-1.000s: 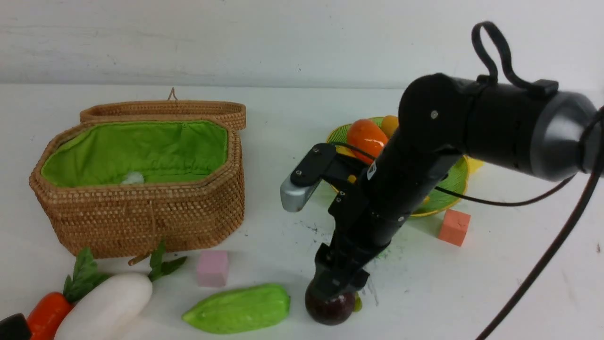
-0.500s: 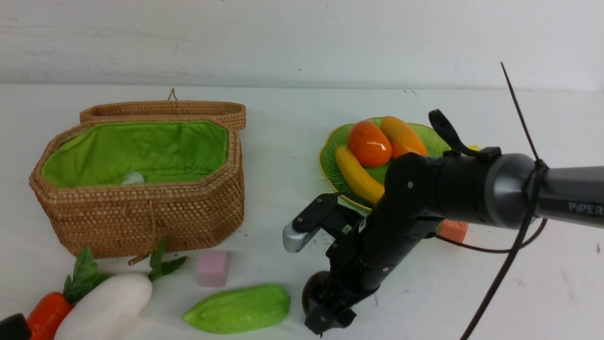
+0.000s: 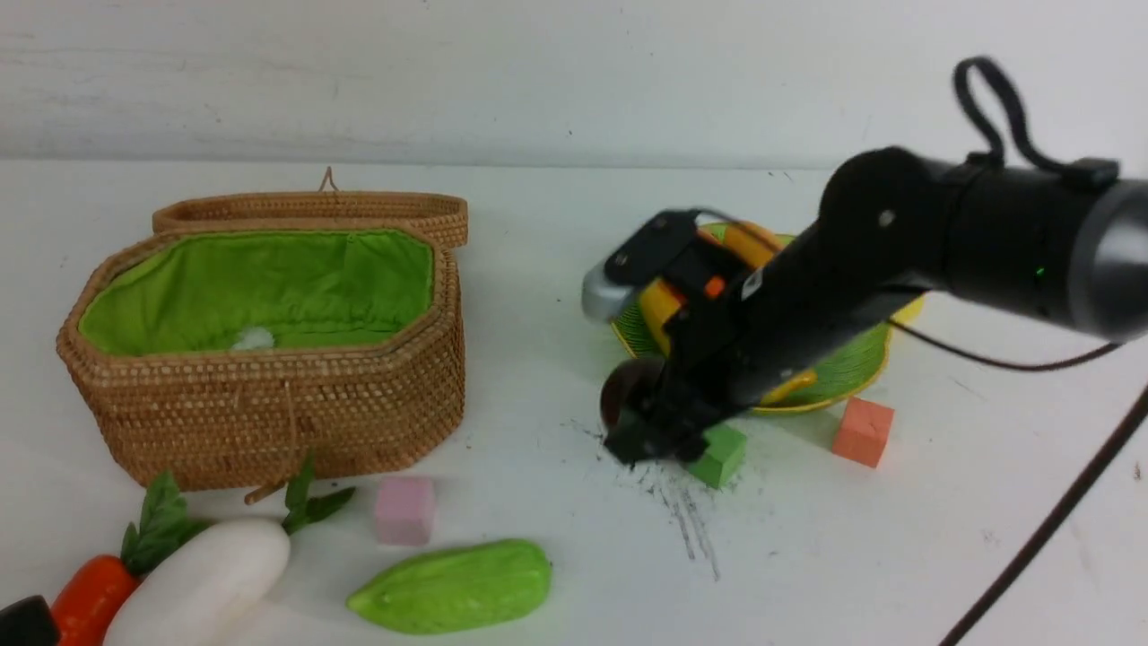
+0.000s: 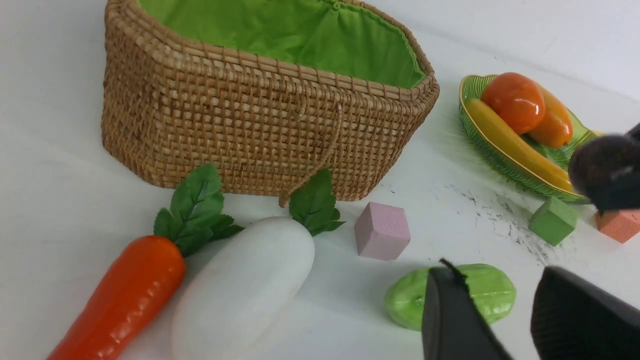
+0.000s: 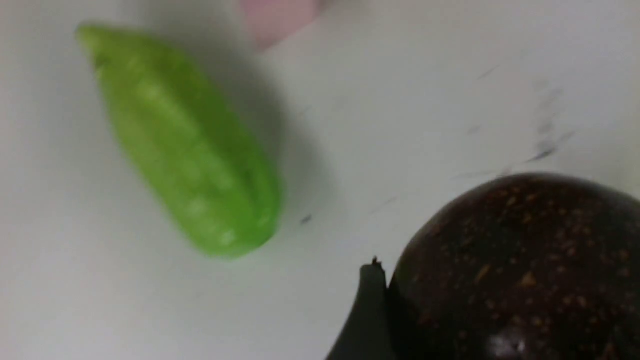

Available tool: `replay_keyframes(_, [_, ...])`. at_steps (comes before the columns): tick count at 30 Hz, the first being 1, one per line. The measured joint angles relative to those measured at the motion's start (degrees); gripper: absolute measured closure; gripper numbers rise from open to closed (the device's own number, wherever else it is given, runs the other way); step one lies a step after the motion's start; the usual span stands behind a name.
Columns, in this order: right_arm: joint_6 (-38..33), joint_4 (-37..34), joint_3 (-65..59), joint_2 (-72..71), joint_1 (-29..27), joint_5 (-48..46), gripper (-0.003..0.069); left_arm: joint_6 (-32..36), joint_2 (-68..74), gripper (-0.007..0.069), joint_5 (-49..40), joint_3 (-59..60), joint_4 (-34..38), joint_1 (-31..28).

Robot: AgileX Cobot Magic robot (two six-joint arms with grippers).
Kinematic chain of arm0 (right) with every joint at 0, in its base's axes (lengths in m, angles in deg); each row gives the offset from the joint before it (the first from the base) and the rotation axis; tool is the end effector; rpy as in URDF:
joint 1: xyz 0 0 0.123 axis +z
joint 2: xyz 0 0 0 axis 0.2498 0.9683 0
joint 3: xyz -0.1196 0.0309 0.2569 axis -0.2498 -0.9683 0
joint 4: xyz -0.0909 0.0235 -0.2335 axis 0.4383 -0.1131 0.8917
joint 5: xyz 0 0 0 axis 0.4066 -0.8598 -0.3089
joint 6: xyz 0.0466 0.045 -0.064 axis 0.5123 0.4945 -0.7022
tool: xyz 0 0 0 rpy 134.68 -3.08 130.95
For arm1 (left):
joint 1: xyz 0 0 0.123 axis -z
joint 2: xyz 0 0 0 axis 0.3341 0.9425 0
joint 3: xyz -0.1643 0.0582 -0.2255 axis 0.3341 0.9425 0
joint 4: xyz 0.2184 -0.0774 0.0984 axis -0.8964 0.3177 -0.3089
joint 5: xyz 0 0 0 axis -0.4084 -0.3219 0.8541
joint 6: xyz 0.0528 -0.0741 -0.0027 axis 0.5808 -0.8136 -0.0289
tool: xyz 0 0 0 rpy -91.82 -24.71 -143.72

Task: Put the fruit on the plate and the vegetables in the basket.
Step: Use the right arm to grab a mangosteen and put it into the right plate

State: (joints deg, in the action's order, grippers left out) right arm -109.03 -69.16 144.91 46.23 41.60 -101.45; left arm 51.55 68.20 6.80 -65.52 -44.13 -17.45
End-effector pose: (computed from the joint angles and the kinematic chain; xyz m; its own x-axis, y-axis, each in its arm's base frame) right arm 0.3414 0.2032 0.2615 -0.4842 -0.6081 -0.6291 -0.7891 0.6142 0.0137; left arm 0.0473 -0.0184 0.2639 -0.3328 -0.3449 -0.8777 0.0976 0.9131 -0.3959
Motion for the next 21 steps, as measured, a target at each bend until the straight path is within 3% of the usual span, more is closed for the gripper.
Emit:
replay_keyframes(2, [2.0,-0.2,0.3,-0.1,-2.3,4.1,0.0074,0.0,0.0,0.0386,0.0,0.0,0.0,0.0])
replay_keyframes(9, [18.4,-4.3,0.3,4.5,-13.1,21.0,0.0074,0.0,0.0,0.0386,0.0,0.0,0.0,0.0])
replay_keyframes(21, [30.1,-4.4,0.3,12.1,-18.1,17.2,0.0074,0.0,0.0,0.0386,0.0,0.0,0.0,0.0])
